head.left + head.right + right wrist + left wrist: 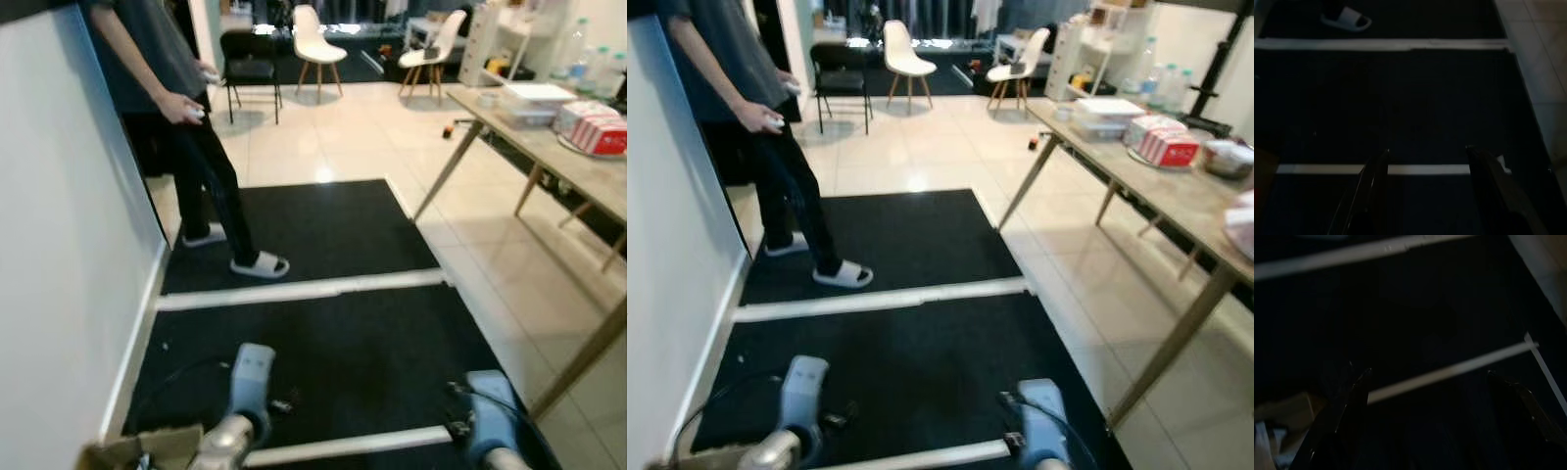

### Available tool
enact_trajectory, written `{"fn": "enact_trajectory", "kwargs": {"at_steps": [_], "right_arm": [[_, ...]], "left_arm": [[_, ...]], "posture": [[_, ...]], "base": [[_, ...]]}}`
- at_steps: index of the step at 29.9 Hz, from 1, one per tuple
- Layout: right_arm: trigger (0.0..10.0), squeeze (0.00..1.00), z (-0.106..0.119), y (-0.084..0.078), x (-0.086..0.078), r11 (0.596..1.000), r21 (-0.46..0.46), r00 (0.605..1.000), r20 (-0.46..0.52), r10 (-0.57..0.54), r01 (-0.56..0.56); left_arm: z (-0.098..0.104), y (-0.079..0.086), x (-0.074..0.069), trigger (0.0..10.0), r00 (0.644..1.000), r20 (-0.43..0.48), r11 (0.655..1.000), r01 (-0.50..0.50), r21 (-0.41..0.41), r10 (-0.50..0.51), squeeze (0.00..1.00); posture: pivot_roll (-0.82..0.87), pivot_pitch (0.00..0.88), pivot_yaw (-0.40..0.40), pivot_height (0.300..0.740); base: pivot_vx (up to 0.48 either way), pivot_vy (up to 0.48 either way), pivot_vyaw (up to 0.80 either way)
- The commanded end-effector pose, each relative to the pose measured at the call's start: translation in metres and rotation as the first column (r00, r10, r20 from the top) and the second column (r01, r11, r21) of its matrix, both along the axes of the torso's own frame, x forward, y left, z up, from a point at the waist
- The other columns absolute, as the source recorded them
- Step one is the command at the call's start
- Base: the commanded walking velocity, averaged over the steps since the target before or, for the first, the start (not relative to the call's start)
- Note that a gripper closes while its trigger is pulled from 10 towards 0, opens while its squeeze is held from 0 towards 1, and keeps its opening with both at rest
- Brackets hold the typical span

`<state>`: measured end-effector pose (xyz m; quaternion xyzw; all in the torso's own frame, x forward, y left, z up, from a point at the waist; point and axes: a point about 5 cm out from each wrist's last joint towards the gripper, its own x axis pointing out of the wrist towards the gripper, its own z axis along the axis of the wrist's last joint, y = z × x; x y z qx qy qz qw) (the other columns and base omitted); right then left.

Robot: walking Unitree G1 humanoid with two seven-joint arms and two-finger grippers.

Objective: Restocking fridge

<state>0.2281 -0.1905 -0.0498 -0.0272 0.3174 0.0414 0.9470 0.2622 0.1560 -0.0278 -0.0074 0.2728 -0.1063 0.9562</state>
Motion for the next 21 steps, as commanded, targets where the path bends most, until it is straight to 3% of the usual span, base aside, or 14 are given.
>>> {"fn": "enact_trajectory", "kwargs": {"at_steps": [1,13,21], "right_arm": [[10.0,0.0,-0.0015,-0.0079,-0.0036,1.0,-0.019,1.0,-0.015,-0.011,0.011],[10.0,0.0,-0.0009,-0.007,-0.0017,1.0,-0.013,1.0,-0.021,-0.004,0.004],[10.0,0.0,-0.0004,-0.0062,-0.0007,1.0,-0.01,1.0,-0.018,0.001,-0.002]], "left_arm": [[-0.0009,-0.0041,-0.0011,10.0,1.0,0.001,1.0,0.003,-0.006,-0.003,0.0],[-0.0018,-0.0037,-0.0022,10.0,1.0,-0.002,1.0,0.003,0.0,-0.003,0.0],[-0.0018,-0.0054,-0.0022,10.0,1.0,-0.001,1.0,0.008,-0.001,-0.008,0.0]], "posture": [[-0.06,0.016,-0.008,0.74],[-0.06,0.018,-0.014,0.74],[-0.05,0.012,-0.018,0.74]], "base": [[0.334,0.0,0.0],[0.332,0.0,0.0],[0.33,0.0,-0.75]]}}
